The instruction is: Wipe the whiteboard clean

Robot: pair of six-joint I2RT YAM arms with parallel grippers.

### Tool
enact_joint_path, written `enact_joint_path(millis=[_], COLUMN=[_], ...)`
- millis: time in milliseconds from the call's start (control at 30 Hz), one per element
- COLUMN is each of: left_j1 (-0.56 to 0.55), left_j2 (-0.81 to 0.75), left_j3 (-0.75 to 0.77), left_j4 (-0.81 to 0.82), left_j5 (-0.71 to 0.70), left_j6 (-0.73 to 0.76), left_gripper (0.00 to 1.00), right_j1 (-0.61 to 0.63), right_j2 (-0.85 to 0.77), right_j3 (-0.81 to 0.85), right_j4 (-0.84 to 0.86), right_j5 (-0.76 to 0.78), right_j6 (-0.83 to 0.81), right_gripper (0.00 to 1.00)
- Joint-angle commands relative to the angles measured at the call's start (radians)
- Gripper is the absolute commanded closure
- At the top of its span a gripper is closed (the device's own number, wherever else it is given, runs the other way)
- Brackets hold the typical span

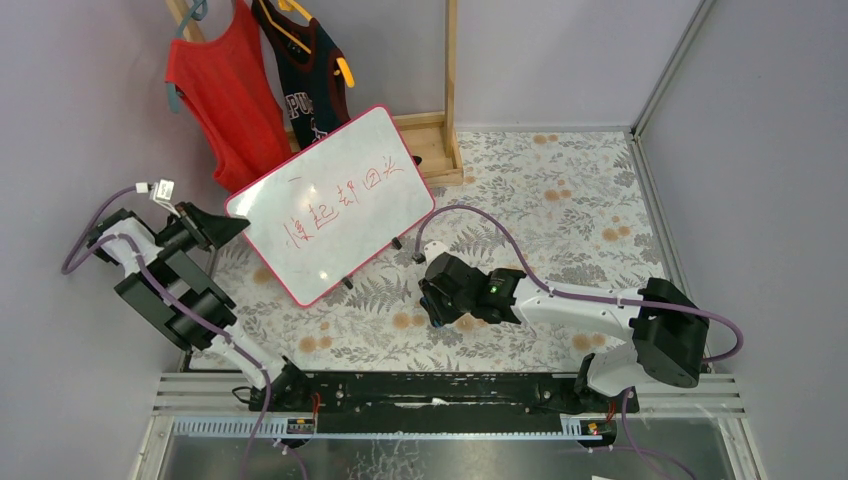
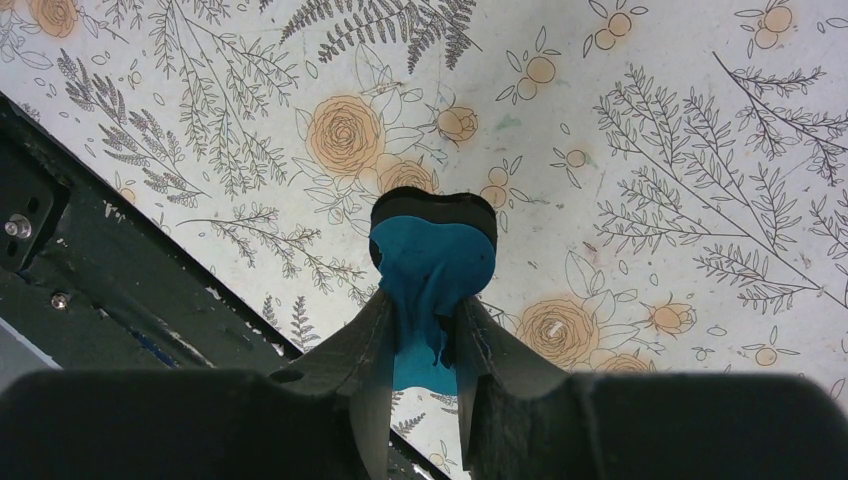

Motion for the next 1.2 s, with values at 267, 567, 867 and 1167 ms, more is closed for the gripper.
enact_joint_path(millis=[267,567,867,1167], left_j1=[-0.060,-0.092,-0.107,-0.118], left_j2=[0.048,0.068,0.082,0.094], left_j3=[0.041,0.053,0.074,0.089], left_j4=[0.004,0.004,0.003,0.003], left_j5=[0.081,0.088,0.082,0.084], left_j6=[-0.002,0.001,0.000,-0.002], left_gripper=[0.61,0.64,0.73,0.77], right_j1=[-0.005,-0.004,-0.004,-0.005], right_j2=[0.033,0.029,0.043,0.049], right_j3=[0.043,0.056,0.072,0.074], right_j4=[0.022,0.012,0.005,0.000], right_j5=[-0.008,-0.001,0.000,0.001], right_j6=[-0.002,0.001,0.005,0.013], right_gripper=[1.00,1.00,1.00,1.00])
